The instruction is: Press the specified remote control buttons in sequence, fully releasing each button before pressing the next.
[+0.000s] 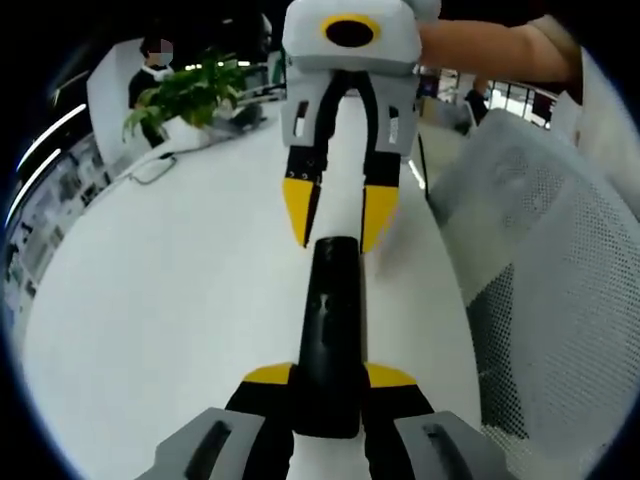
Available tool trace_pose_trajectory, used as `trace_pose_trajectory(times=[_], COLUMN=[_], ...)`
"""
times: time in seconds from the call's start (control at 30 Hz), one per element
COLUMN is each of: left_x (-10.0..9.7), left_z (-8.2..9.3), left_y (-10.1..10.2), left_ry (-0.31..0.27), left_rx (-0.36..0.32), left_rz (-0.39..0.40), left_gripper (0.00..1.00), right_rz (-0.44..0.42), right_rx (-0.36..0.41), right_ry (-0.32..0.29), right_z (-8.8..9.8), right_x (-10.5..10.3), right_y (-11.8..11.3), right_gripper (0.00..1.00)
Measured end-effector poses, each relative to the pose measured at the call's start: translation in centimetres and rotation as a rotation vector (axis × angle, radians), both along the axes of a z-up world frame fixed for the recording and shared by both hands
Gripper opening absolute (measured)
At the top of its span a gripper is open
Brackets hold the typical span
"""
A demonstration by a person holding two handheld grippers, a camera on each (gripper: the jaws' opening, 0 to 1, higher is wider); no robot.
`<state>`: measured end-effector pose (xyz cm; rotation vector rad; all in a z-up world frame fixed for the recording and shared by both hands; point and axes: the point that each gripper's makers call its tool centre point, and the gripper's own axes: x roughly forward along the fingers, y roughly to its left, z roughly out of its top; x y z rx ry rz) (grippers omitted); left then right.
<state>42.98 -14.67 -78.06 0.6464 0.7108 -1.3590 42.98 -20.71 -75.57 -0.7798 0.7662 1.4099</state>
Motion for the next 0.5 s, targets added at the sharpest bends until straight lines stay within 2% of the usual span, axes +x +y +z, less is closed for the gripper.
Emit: trace_pose_trajectory(times=[0.5], left_x=[0.17], left_z=[0.08], left_y=[0.02], left_ry=[-0.001], left_rx=[-0.007], left_rz=[-0.001], left_gripper=[0.24], right_rz=[0.014], right_rx=[-0.029], right_ry=[-0.022], right_z=[0.95], right_x=[0.45], right_y=[-0.92], right_gripper=[0.06])
